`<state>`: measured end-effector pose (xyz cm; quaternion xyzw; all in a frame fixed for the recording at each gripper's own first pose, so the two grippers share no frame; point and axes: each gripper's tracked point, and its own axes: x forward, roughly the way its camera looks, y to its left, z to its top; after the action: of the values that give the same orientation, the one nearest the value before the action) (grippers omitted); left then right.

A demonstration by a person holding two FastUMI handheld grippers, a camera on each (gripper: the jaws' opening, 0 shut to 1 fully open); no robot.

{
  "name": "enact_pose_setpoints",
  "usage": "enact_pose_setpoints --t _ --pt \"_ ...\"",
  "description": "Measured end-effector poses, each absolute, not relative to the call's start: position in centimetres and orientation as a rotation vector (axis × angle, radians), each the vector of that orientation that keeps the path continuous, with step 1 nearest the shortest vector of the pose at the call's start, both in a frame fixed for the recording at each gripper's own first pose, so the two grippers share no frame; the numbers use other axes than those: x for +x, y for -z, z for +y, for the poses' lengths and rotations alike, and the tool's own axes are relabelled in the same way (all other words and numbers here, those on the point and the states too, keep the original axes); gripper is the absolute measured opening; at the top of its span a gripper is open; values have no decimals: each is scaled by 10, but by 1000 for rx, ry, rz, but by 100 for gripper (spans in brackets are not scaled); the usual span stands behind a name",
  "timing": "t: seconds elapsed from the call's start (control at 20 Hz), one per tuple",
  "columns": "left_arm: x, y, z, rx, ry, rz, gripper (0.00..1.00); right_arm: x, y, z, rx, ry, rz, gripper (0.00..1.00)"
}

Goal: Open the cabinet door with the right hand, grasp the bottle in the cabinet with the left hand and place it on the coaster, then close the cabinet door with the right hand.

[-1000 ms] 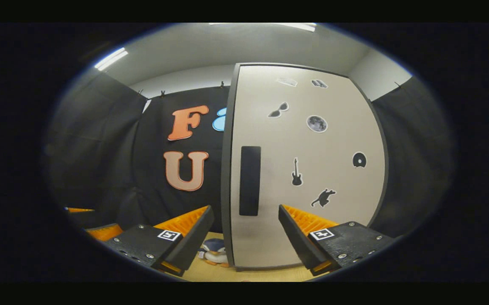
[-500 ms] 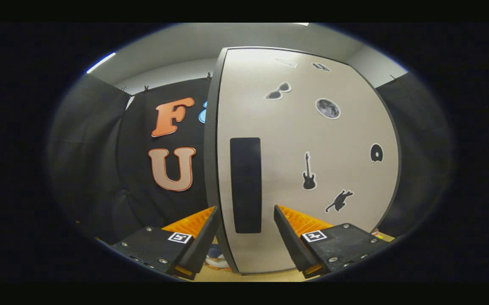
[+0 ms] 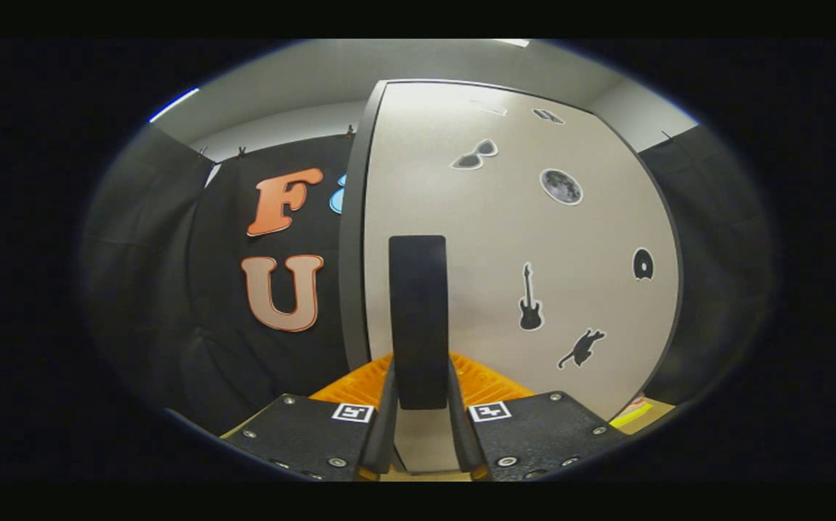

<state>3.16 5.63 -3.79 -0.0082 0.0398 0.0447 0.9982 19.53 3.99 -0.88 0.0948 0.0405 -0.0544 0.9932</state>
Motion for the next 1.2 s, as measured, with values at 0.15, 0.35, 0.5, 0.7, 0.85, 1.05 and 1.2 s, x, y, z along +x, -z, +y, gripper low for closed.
enact_pose_setpoints --t 0.15,0.35,0.5,0.7,0.85,1.05,1.2 --pt "30 38 60 -18 -92 80 96 193 6 40 197 119 66 22" --pt "36 42 70 -6 -102 90 96 185 3 39 226 128 44 20" --pt "45 39 74 -1 -102 82 96 170 -4 36 221 144 33 19" --pt "57 40 62 -11 -69 80 99 148 -12 34 204 124 34 19" --pt "63 40 43 -26 -19 81 96 119 -13 28 219 99 48 18" --pt "65 42 10 -34 61 83 96 103 -12 20 231 93 65 17" --pt "69 42 -6 -41 107 80 96 87 -13 13 248 81 75 17"
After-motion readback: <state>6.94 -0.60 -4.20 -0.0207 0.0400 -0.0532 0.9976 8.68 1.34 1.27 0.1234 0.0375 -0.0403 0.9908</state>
